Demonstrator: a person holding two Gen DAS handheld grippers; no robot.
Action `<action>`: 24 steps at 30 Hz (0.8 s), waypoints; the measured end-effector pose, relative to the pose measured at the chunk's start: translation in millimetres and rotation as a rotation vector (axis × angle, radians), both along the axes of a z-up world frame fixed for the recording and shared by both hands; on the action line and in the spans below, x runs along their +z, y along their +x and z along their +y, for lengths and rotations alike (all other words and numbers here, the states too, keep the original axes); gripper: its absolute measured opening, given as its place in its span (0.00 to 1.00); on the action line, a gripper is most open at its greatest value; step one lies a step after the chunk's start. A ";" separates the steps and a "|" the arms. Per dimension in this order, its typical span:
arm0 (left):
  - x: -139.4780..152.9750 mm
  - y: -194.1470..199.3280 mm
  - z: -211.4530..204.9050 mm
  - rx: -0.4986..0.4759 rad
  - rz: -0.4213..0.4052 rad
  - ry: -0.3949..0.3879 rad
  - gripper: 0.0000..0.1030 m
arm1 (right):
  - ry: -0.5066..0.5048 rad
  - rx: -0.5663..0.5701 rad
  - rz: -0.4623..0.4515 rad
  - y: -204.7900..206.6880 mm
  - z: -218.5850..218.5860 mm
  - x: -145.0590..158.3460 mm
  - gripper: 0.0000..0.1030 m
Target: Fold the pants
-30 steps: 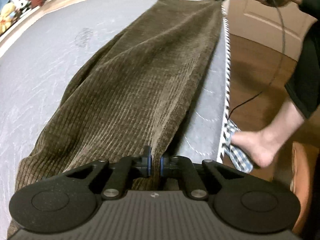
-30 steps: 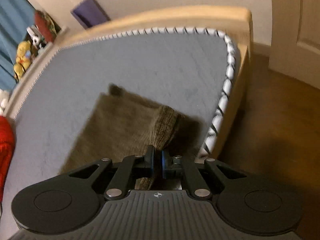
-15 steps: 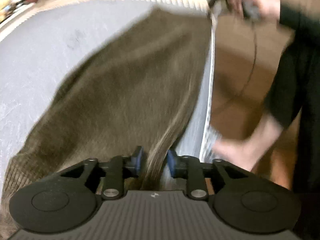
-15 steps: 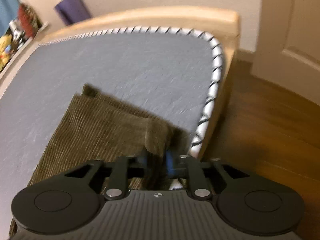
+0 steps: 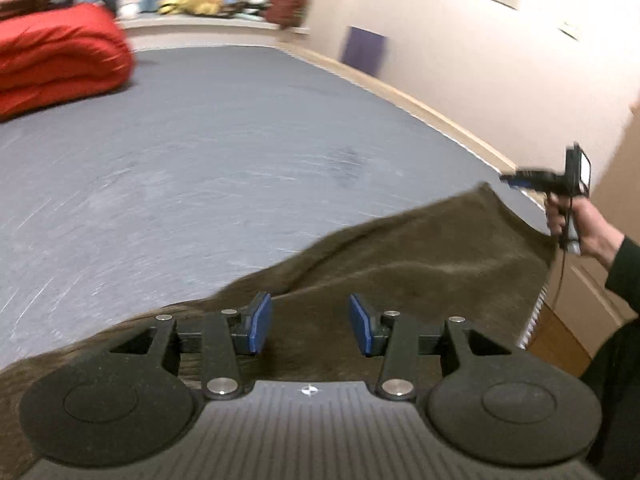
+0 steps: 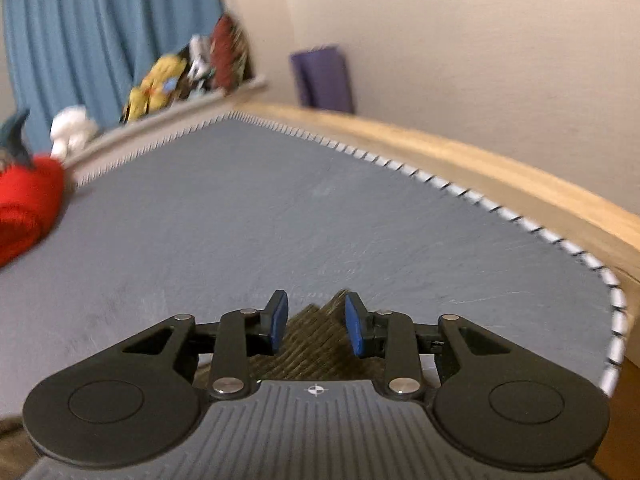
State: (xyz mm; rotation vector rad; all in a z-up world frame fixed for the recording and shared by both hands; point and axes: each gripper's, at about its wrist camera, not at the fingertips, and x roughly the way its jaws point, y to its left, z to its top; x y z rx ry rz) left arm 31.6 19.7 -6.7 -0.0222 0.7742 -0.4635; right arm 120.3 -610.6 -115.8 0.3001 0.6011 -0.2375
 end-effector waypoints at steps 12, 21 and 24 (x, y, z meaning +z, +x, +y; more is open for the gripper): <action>0.1 17.7 55.0 0.180 0.016 0.014 0.46 | -0.106 0.165 0.109 45.3 13.5 -36.1 0.34; 10.6 25.5 71.8 0.266 -0.008 -0.008 0.46 | -0.079 -0.128 -0.091 33.9 -16.4 -11.5 0.06; 13.5 23.7 76.4 0.282 -0.017 0.007 0.46 | -0.089 -0.152 0.002 43.7 -13.2 -28.5 0.07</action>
